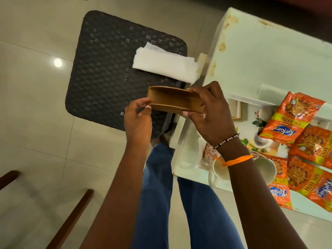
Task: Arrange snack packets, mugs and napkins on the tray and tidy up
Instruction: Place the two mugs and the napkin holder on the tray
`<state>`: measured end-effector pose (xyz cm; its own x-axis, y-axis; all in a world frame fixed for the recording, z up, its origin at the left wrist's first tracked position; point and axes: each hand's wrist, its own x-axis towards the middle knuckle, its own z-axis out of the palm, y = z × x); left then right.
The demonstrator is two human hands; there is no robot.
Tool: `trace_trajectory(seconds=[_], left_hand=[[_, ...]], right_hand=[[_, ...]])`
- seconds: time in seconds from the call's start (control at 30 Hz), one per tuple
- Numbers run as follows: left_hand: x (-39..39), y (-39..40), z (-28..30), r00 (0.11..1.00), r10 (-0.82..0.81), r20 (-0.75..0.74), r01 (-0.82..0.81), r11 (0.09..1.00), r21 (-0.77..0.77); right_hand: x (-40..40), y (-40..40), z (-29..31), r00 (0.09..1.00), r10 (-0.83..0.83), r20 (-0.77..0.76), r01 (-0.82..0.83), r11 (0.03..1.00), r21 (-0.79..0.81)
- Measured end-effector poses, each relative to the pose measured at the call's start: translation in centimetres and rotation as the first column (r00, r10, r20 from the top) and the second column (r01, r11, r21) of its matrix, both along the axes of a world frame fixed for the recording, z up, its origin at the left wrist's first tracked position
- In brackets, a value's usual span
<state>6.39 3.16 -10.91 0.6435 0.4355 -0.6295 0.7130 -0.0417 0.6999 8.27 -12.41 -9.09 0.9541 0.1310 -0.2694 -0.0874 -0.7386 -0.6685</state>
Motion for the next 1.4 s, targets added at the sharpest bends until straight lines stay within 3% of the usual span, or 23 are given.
trace_trajectory(seconds=[0.27,0.5,0.67,1.07,1.23,1.4], left_hand=[[-3.6,-8.8,1.1,0.984,-0.164,0.062,0.166,0.986,-0.019],[-6.2,-14.5,0.7,0.943,-0.328,-0.049,0.324,0.943,-0.081],[-6.6,-16.0,0.2,0.875,-0.457,-0.158,0.449,0.89,-0.085],[-6.9,-15.8,-0.5,0.855,-0.471,-0.217,0.453,0.882,-0.131],[-6.2,-14.0,-0.3,0.895,-0.421,-0.144,0.395,0.901,-0.176],[-4.0,-10.5,0.0,0.946,-0.315,-0.071,0.291,0.927,-0.237]], right_hand=[[-4.6,-11.6,0.8,0.998,-0.045,-0.034,0.045,0.999,0.0],[-8.0,-18.5,-0.7,0.981,-0.128,-0.148,0.13,0.991,0.007],[-9.0,-20.0,-1.9,0.986,-0.066,-0.15,0.066,0.998,-0.008],[-8.7,-19.1,-2.9,0.976,-0.065,-0.208,0.044,0.993,-0.107],[-7.6,-17.5,-1.5,0.978,-0.11,-0.179,0.086,0.987,-0.136],[-5.1,-12.1,-0.6,0.968,-0.227,-0.111,0.231,0.972,0.03]])
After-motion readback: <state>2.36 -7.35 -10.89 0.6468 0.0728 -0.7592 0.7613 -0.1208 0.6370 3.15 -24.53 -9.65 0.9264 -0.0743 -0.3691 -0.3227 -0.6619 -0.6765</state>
